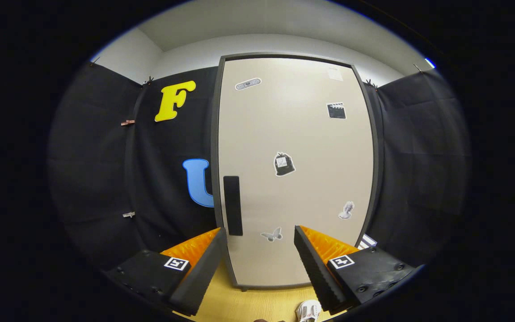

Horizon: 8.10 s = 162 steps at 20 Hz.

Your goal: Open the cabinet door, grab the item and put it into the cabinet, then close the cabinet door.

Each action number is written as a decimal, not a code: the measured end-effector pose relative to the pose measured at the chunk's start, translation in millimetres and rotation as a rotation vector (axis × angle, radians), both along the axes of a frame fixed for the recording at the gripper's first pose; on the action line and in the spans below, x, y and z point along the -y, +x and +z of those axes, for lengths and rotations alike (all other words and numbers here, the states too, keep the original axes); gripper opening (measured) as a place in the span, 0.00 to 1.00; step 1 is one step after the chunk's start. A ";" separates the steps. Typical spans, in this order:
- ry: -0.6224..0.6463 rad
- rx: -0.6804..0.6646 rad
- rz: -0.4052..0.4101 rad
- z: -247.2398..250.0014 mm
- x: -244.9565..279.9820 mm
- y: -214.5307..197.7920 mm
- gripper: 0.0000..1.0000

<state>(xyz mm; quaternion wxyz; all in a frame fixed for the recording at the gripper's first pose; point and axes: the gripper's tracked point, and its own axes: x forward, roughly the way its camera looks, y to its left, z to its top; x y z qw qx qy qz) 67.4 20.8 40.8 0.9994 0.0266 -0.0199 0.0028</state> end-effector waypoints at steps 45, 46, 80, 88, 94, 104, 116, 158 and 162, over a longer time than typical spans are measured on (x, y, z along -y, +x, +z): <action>0.013 -0.066 0.125 -4.0 -40.3 67.0 0.13; 0.013 -0.065 0.133 -4.5 -37.9 61.1 0.13; -0.040 -0.025 0.086 -12.8 207.1 -93.6 0.11; 0.127 -0.047 0.059 -19.1 253.9 -94.6 0.10; 0.101 -0.035 -0.034 -22.1 266.2 -115.5 0.32; 0.080 -0.064 -0.270 -57.5 242.7 -177.9 0.80; 0.092 -0.205 -0.306 -150.7 115.0 -186.6 0.99; -0.035 -0.831 -0.023 -525.4 73.3 56.4 0.74; -0.048 -0.830 -0.031 -523.4 82.4 66.6 0.28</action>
